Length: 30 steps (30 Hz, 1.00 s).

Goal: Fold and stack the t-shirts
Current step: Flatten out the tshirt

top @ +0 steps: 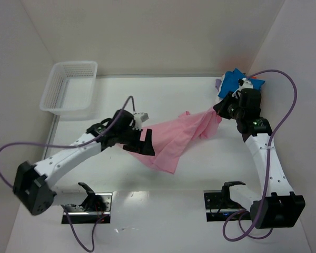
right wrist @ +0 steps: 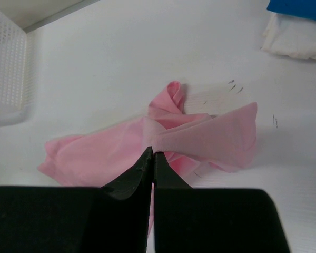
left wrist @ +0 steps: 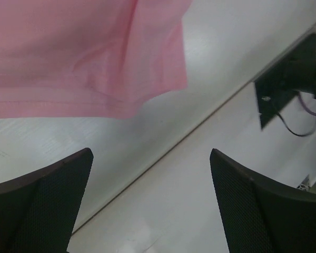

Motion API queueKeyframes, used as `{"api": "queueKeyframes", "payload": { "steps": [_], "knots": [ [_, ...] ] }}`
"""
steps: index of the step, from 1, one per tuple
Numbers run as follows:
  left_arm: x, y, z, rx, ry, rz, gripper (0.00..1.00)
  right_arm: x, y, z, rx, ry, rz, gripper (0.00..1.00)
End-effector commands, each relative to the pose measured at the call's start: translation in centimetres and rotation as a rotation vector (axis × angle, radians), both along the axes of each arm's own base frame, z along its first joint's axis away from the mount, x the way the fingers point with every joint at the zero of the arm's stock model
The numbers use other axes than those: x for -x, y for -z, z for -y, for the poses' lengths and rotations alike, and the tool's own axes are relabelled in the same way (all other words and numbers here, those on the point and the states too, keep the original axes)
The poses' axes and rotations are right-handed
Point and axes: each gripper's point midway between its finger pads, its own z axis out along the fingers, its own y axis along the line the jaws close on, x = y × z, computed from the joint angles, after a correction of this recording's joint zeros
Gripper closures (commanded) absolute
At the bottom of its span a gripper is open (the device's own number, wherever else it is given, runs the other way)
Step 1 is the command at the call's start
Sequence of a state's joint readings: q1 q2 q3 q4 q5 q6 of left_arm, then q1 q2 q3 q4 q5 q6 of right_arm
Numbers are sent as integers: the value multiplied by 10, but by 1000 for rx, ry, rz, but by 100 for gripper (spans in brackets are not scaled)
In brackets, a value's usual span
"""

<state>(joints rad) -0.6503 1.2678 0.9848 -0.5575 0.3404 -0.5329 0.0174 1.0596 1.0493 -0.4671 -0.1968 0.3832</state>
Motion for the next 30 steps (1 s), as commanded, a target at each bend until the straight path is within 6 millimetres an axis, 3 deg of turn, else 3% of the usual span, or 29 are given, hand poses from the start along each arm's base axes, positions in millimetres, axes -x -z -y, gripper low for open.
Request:
{"api": "queueKeyframes", "payload": {
  "steps": [1,9,11,15,19,30],
  "knots": [
    [-15,19,13,-41,-56,-12,0,-2,-10,5,31,24,54,98],
    [-35,36,20,-79,-119,20,2,-5,-3,5,32,24,33,97],
    [-35,36,33,-63,-92,37,4,-5,1,5,32,23,30,97],
    [-29,57,55,-110,-15,12,7,-8,6,6,36,30,22,97],
    [-15,63,75,-144,65,29,7,-10,9,10,47,51,13,97],
    [-2,92,87,-385,108,142,11,-9,18,13,56,66,-5,95]
  ]
}}
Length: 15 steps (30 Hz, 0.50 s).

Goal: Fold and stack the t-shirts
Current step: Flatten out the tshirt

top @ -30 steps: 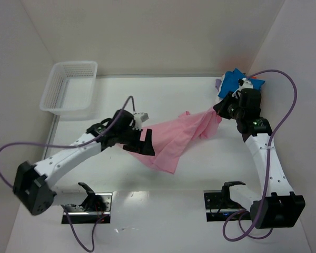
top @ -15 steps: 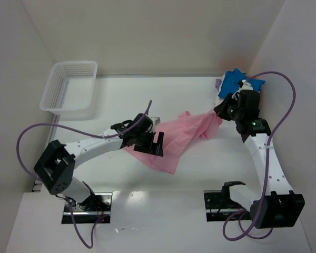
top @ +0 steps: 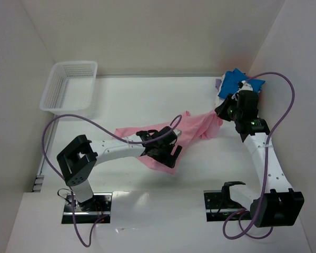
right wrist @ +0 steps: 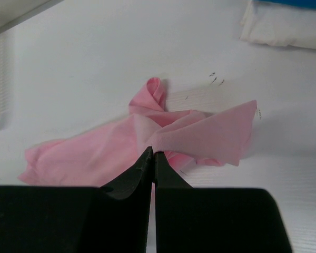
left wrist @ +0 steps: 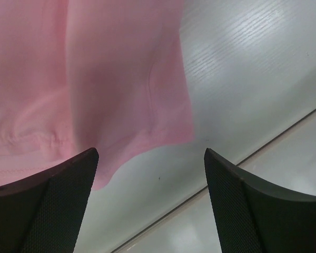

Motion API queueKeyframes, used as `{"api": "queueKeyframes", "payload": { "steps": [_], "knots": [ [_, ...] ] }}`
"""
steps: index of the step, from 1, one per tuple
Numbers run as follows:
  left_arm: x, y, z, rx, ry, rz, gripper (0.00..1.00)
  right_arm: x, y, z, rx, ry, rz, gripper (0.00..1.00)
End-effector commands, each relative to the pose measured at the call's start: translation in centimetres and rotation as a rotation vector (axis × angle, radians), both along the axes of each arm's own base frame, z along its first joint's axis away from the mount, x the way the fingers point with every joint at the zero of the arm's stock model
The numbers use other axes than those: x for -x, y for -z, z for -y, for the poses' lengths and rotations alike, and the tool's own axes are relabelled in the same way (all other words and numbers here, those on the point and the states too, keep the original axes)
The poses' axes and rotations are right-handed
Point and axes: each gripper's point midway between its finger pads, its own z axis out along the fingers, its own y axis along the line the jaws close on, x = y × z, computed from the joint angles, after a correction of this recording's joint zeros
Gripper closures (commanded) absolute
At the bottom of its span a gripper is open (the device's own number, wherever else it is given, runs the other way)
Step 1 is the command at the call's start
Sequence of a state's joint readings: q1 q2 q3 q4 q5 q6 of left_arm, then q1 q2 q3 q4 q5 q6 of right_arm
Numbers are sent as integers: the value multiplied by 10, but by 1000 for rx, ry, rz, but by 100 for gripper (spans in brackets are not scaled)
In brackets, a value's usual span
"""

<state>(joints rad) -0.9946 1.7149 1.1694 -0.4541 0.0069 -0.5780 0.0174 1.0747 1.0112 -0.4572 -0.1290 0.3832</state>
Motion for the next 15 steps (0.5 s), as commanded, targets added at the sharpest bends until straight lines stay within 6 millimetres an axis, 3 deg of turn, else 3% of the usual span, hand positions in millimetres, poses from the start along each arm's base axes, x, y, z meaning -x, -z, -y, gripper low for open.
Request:
{"api": "queueKeyframes", "payload": {
  "steps": [1,11,15],
  "knots": [
    [-10,10,-4,-104,-10,81,11,-6,-3,2,26,8,37,95],
    [0,38,-4,-161,8,67,16,-7,-2,8,41,37,35,95],
    [4,39,4,-151,26,73,19,-7,-2,8,41,37,35,95]
  ]
}}
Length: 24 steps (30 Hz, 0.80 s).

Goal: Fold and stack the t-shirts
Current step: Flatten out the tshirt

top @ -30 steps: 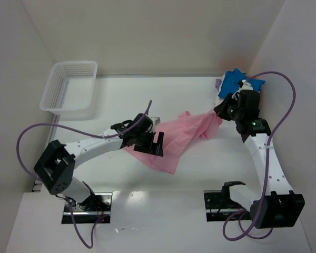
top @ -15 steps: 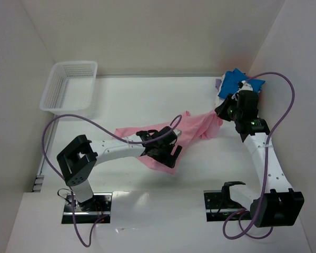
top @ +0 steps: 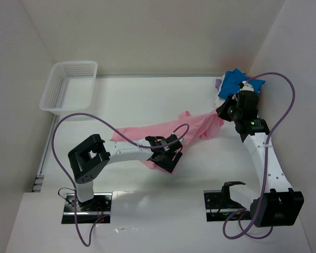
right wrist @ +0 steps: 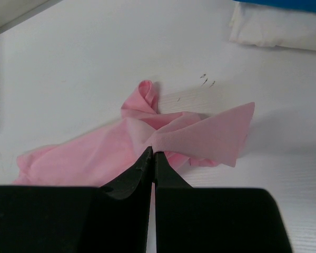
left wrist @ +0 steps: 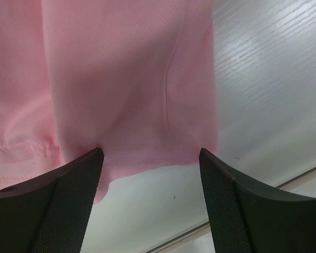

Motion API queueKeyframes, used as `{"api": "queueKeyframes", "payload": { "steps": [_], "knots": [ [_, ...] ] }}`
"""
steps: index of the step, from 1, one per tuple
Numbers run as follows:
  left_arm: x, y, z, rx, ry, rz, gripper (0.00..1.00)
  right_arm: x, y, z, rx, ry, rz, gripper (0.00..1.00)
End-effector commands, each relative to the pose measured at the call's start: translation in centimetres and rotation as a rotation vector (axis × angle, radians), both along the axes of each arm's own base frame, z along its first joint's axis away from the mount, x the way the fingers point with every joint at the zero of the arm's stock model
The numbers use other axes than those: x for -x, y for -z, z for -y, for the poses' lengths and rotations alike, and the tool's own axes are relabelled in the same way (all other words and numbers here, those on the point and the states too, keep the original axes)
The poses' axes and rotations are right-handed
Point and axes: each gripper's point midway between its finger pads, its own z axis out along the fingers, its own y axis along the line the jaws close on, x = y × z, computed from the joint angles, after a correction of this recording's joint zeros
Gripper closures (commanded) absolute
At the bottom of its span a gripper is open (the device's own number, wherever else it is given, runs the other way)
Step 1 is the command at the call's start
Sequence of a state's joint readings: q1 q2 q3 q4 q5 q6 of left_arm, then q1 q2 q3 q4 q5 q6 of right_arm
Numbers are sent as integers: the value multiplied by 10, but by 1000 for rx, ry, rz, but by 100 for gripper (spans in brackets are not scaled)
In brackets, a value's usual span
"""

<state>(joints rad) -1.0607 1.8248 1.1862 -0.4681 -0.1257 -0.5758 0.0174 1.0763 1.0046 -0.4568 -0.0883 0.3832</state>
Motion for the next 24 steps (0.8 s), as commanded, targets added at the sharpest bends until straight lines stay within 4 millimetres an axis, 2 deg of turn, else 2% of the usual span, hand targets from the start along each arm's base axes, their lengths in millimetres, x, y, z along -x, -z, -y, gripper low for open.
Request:
{"api": "queueKeyframes", "payload": {
  "steps": [1,5,8,12,17,21,24],
  "knots": [
    [0,-2,12,12,24,29,20,-7,-5,1,22,1,38,95],
    [6,6,17,-7,54,23,24,-7,-3,1,30,-4,34,95],
    [5,7,13,-30,48,41,25,-7,-3,1,30,-4,34,95],
    [-3,2,10,-38,15,84,28,-6,1,1,30,-4,25,95],
    [-1,-2,10,-36,16,92,28,-6,1,1,30,-4,25,95],
    [0,-11,16,-23,24,120,26,-6,1,1,30,-4,25,95],
    [3,-16,21,-14,36,128,19,-6,1,1,30,-4,25,94]
  ]
}}
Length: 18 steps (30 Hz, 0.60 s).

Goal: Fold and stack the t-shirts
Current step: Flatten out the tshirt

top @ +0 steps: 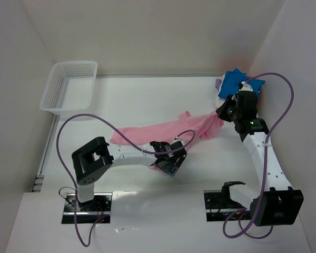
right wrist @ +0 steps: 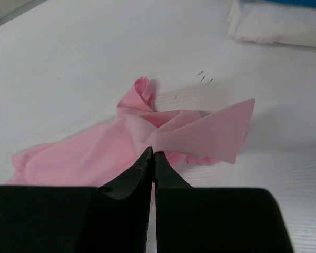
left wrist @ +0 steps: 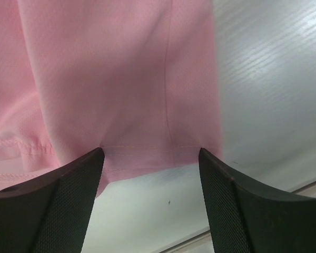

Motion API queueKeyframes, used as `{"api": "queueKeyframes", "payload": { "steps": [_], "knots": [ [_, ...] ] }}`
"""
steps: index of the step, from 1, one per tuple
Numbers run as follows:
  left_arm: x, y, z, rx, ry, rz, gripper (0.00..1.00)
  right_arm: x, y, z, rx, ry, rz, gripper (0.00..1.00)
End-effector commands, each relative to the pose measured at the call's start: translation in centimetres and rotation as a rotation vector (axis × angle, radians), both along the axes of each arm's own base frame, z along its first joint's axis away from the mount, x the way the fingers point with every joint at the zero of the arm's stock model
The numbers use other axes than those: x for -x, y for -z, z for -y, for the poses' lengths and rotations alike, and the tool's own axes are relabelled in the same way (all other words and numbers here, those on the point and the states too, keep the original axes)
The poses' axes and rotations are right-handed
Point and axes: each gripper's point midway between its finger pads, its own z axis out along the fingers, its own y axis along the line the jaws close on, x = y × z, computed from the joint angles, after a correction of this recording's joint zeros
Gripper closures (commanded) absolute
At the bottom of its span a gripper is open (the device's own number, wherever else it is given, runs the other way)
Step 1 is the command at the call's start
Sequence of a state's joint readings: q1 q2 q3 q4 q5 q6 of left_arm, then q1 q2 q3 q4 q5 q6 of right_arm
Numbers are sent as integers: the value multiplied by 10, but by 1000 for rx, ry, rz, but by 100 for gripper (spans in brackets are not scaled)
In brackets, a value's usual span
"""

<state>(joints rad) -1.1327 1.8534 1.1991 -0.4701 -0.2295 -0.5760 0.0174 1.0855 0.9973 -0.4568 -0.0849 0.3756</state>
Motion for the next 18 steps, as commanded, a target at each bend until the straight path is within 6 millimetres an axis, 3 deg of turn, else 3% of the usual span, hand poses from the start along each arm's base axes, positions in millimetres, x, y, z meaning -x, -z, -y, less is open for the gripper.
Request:
{"api": "queueKeyframes", "payload": {
  "steps": [1,8,18],
  "knots": [
    [-3,-25,15,44,10,59,18,-6,-6,0,21,-3,41,94],
    [-6,-34,14,41,2,100,16,-6,-6,0,21,-3,41,94],
    [6,-33,20,55,29,70,27,-6,-6,0,21,-3,41,94]
  ]
}}
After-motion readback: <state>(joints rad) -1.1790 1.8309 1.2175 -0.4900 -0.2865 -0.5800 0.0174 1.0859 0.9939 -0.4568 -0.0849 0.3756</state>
